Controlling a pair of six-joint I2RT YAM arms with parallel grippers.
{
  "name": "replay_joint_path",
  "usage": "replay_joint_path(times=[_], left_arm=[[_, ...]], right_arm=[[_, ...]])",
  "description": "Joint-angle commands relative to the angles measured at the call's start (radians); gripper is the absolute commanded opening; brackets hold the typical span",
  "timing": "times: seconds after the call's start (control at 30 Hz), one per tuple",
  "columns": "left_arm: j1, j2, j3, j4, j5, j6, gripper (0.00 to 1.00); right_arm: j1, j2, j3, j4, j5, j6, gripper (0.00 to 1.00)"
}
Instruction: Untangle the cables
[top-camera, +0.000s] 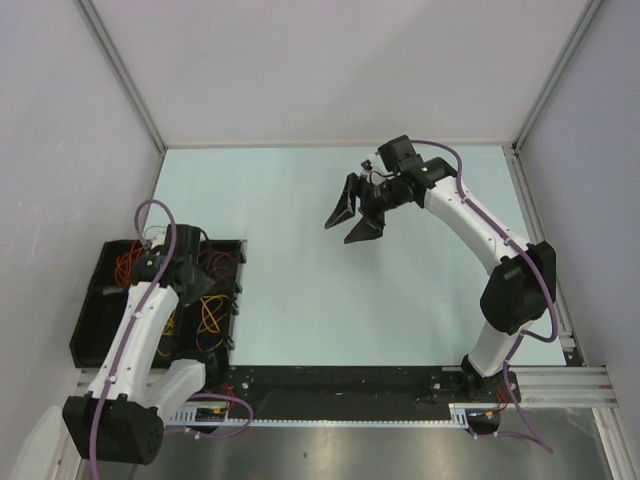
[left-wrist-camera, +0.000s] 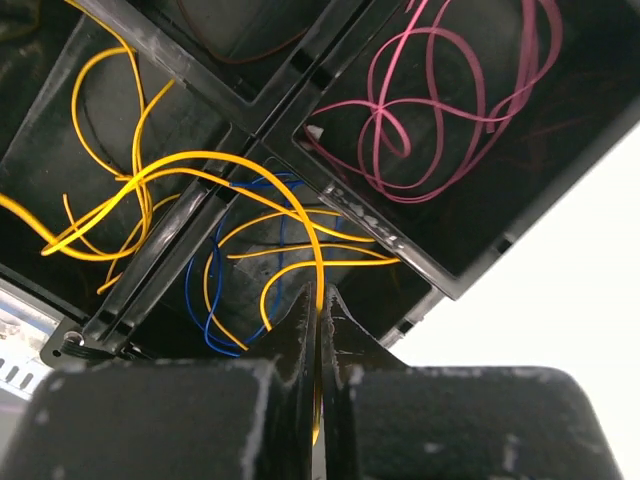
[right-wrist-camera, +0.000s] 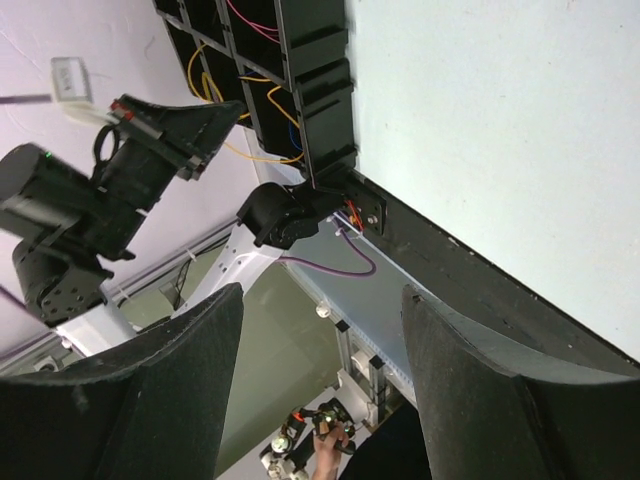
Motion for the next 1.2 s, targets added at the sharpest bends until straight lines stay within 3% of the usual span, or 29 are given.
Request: replay_joint_path(times=[0.0,0.07,0.1,0.17,0.2,0.3,0.53,0.73,1.0,1.1,1.17], left_arm=[[0.017,0.025,-0.041,0.062,0.021,0.035,0.04],[0.022,0.027,-0.036,0.075,0.033,0.051,0.14],[0.024,0.024,-0.021,0.081,0.044,0.056,0.35],[0.024,0.017,0.004,0.081,0.041,0.058,0.6],[0.024,0.008,0.028,0.083,0.035,0.058,0.81],[0.024,0.023,0.089,0.06,0.011,0.056,1.0],[0.024,0.085,0.298,0.026,-0.023,0.062,1.0],[-0.001,0.162,0.448,0.072,0.036,0.136,1.0],[-0.195,0.24,0.505,0.296,0.101,0.216,0.95],[-0.353,0.257,0.56,0.368,-0.032,0.307,0.94],[-0.419,0.241,0.538,0.482,-0.084,0.403,0.95]], right_arm=[[-0.02,-0.003,0.035,0.022,-0.043,-0.019,0.69],[-0.03,0.007,0.043,0.023,-0.051,-0.02,0.69],[-0.041,0.011,0.047,0.023,-0.054,-0.022,0.69],[-0.05,0.02,0.06,0.022,-0.061,-0.025,0.69],[-0.061,0.023,0.064,0.022,-0.063,-0.028,0.69],[-0.076,0.037,0.089,0.014,-0.075,-0.034,0.69],[-0.121,0.09,0.201,-0.081,-0.055,-0.112,0.69],[-0.161,0.106,0.282,-0.173,0.014,-0.203,0.69],[-0.195,0.031,0.293,-0.19,0.181,-0.292,0.7],[-0.19,-0.133,0.183,-0.068,0.378,-0.322,0.74],[-0.185,-0.339,-0.048,0.15,0.553,-0.332,0.78]])
